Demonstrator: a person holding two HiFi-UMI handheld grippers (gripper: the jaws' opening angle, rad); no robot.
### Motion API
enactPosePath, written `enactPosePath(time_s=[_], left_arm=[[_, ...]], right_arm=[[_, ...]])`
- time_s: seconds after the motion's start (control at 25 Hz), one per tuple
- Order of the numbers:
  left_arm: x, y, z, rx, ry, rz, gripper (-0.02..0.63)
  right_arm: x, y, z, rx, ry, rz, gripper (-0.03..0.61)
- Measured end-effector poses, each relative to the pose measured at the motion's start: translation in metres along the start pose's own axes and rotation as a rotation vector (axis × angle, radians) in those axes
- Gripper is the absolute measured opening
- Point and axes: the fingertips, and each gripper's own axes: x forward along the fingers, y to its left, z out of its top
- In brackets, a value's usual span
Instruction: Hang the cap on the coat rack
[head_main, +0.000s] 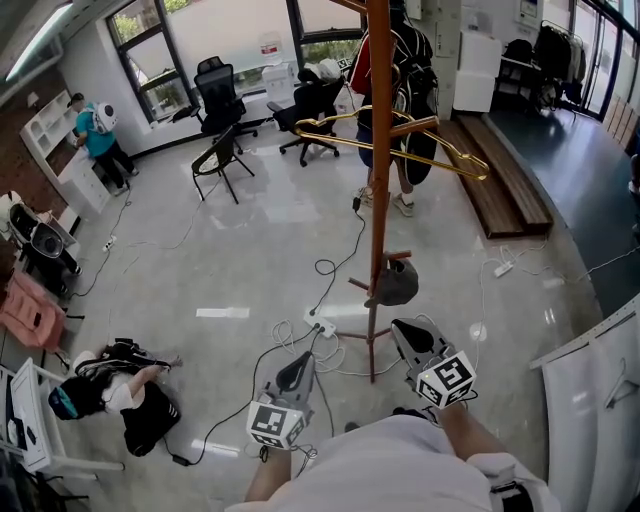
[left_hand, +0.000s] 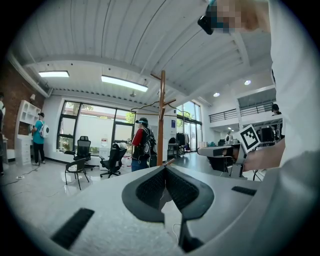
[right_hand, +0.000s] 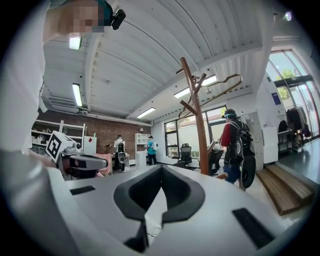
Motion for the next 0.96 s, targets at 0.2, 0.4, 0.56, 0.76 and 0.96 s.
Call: enactPosePath(time_s=[0.2,0.4,0.56,0.76,0.96], left_arm=[[-0.001,-0.002,0.001,0.003,0.001,0.001,0.011],[0.000,-0.003,-0.002,0.003,0.003,0.002,0.011],[-0.002,-0.002,-0.005,0.003,0.003,0.000,0.011],[-0.002,-0.003,-0.004,0.002,0.007,-0.003,0.011],[0.002,-0.006,0.004,0.001,0.011,-0.003,0.011]], right_arm=[[-0.003,0.002,-0.003,0.003,0.011,0.006,0.012],[-0.005,0.002,-0.008,0.007,0.015,0.009,0.012],[-0.005,0.005,-0.012,0.011,0.016,0.007,0.012],[-0.006,0.002,-0.009,0.005,0.015,0.000,0.012],[-0.010,-0.005,0.002,-0.001,0.015,0.002,0.012]])
